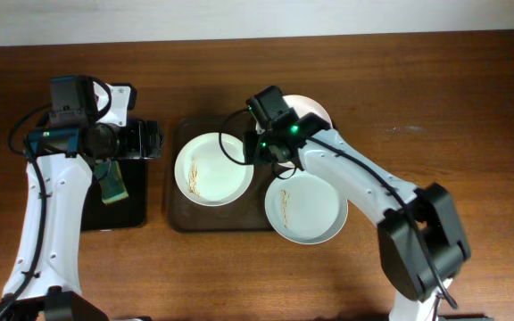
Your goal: Clean dirty plates on tray and stack at the side
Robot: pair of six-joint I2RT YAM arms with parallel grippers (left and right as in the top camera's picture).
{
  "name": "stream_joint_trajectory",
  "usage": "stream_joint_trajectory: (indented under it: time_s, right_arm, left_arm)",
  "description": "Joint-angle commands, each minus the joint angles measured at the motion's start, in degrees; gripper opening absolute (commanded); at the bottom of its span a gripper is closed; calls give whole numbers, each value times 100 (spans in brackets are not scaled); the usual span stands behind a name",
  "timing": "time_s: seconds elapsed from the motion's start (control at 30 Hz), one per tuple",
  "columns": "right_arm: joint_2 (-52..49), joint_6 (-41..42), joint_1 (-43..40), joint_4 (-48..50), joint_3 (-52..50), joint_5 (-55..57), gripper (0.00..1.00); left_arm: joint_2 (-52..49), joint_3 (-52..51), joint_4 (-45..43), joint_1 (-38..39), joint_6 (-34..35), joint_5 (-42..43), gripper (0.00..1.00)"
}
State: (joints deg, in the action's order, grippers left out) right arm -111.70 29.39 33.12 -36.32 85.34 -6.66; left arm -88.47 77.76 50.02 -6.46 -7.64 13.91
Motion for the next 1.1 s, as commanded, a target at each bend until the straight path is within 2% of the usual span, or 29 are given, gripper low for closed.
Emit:
stream_joint_trajectory:
  time_s: [0.0,0.33,0.37,0.43,0.5,0.57,0.73,0.77,0.8,0.87,0.9,0.93,0.97,1.03,1.07]
  right_arm:
    - [-319,326,68,48,96,114,37]
    - [-1062,715,181,269,92,94,27]
    - [-1062,734,181,319,92,94,24]
    - [-1062,866,186,448,63,96,13]
    - [-1062,866,186,531,4,96,11]
    - [-1062,866,186,597,-46,96,4]
    - [-1220,866,186,680,-59,68,5]
    - [-1226,866,186,682,-59,70,18]
    - [-1228,866,186,682,-59,70,23]
    - [-1244,866,186,682,-59,72,25]
    - [-1246,866,186,684,-59,74,21]
    - [-1246,866,186,682,-59,74,4]
    - [-1246,863,186,682,-59,74,4]
    - [-1244,863,186,680,-59,72,4]
    - [-1244,863,186,680,-59,70,4]
  left_arm:
    - [-2,72,-24,-20,98,-15,99]
    - [-2,72,20,-22,94,-20,99]
    - [-2,72,22,-22,96,-20,99]
    - [-2,72,122,-157,264,-203,99]
    - [-2,72,173,-313,623,-599,99]
    - [-2,72,214,-391,656,-625,99]
    - [-4,72,289,-385,660,-627,99]
    - [-9,72,289,-385,660,-627,99]
    - [-48,72,291,-385,660,-629,99]
    - [-232,72,328,-385,658,-627,99]
    - [-337,72,350,-385,660,-627,99]
    - [-428,72,348,-385,660,-627,99]
    - [-446,72,345,-385,660,-629,99]
    - [-442,72,450,-542,798,-627,89]
    - [-442,72,542,-721,966,-627,73]
